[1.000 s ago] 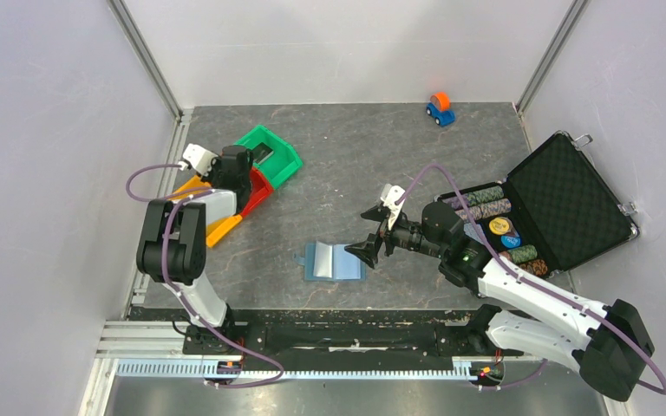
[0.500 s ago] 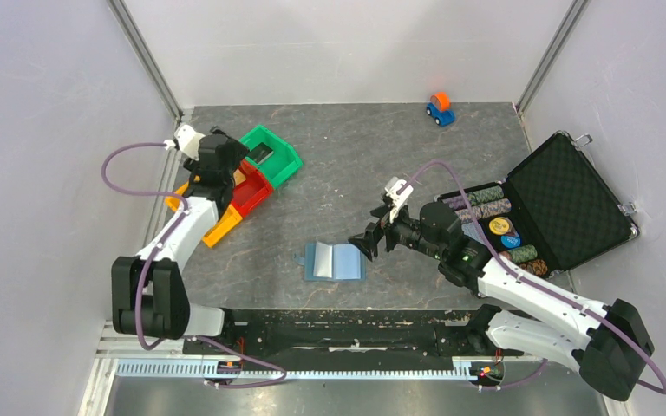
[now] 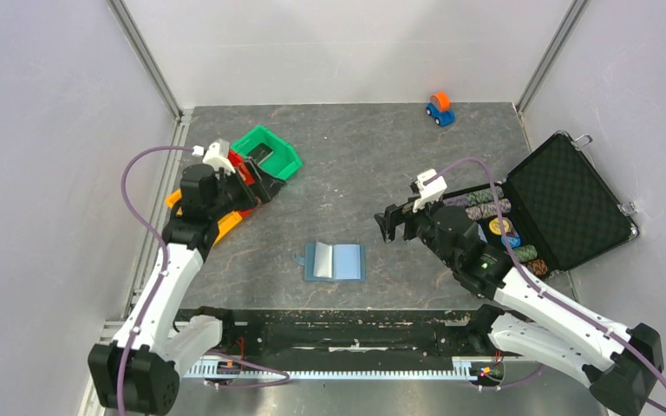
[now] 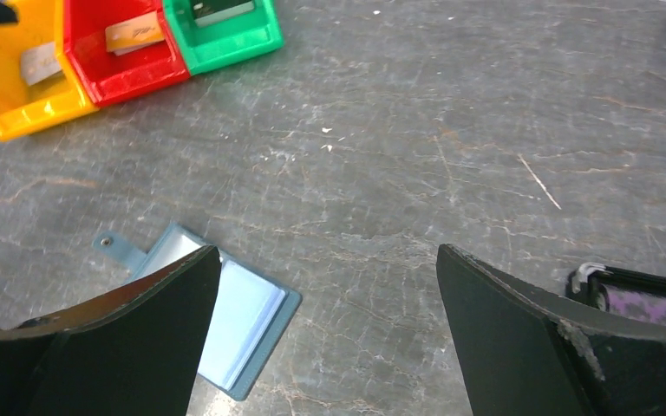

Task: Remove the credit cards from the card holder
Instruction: Place the credit card in the storage box, then reset both arms

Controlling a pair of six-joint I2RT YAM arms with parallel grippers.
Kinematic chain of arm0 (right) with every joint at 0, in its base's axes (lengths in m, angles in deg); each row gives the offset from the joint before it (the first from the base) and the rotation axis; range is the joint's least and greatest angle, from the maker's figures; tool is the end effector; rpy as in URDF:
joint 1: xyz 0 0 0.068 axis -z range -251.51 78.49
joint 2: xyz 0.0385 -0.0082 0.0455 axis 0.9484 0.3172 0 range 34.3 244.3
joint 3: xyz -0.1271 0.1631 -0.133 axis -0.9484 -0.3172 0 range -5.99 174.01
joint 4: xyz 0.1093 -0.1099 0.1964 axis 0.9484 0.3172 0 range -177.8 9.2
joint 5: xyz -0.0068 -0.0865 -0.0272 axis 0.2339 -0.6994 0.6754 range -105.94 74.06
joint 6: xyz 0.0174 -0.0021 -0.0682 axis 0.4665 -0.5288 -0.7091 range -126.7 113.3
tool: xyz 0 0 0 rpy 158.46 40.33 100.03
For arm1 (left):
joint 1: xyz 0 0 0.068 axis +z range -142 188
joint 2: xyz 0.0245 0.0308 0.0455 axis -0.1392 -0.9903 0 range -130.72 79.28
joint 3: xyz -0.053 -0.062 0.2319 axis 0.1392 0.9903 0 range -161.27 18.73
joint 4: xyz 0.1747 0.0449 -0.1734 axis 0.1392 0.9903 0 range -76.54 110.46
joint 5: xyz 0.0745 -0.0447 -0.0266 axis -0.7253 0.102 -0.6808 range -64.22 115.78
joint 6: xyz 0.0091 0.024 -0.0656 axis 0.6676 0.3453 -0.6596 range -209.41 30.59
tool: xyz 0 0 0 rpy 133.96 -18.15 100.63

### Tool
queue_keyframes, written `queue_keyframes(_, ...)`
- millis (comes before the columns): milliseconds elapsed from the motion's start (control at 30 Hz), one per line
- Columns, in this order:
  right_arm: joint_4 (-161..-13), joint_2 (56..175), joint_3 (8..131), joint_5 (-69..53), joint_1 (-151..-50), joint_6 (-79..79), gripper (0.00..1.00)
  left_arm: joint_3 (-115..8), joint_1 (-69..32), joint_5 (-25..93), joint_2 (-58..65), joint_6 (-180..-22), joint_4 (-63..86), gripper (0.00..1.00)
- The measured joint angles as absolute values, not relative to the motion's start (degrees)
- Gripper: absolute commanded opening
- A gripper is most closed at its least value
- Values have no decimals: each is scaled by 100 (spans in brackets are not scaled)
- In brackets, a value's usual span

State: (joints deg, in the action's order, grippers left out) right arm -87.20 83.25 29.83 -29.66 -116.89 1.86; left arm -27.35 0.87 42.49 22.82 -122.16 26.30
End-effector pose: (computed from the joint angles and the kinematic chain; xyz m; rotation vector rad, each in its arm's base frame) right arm 0.1724 0.1554 0.2662 -0.4114 1.7798 0.4525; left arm 0.2443 -0.0473 0.2763 -0.2576 2.0171 -0.7344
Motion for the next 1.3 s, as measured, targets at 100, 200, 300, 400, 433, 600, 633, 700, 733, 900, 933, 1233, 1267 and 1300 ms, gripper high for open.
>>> queue_keyframes(100,-8615,8178,2983,-3193,-11687,313,98,-2536,58,4870,2719,-12026,2766,100)
queue_keyframes(200,-8488,8172,2978,-3359,-11687,549,98,-2313,6,5414,3073,-11912,2770,100)
queue_keyframes(300,-8366,8172,2972,-3471,-11685,781,98,-2077,-233,5834,3219,-11862,2711,100)
queue_keyframes(400,-8327,8154,2902,-3593,-11685,945,98,-2029,-834,5842,3167,-11816,2739,100)
queue_keyframes(433,-8300,8137,2867,-3648,-11685,995,98,-2027,-1122,5807,3158,-11801,2733,100)
queue_keyframes(600,-8224,8039,2762,-3903,-11685,1165,98,-2027,-1695,5768,3165,-11766,2678,100)
queue_keyframes(633,-8222,8019,2762,-3930,-11683,1181,98,-2027,-1693,5740,3176,-11764,2667,100)
queue_keyframes(700,-8222,7973,2760,-3989,-11681,1202,98,-2027,-1693,5729,3232,-11759,2663,100)
queue_keyframes(733,-8222,7949,2757,-4015,-11681,1216,98,-2027,-1693,5720,3289,-11759,2661,100)
queue_keyframes(900,-8226,7899,2731,-4122,-11681,1233,98,-2025,-1693,5619,3587,-11753,2628,100)
queue_keyframes(933,-8226,7899,2725,-4137,-11681,1235,98,-2025,-1693,5606,3608,-11751,2615,100)
queue_keyframes(1233,-8252,7927,2685,-4192,-11681,1283,98,-2025,-1693,5576,3674,-11563,2589,100)
queue_keyframes(1267,-8252,7934,2681,-4196,-11681,1290,98,-2025,-1693,5565,3694,-11541,2586,100)
queue_keyframes(1300,-8255,7936,2677,-4201,-11681,1303,98,-2025,-1693,5554,3709,-11526,2586,100)
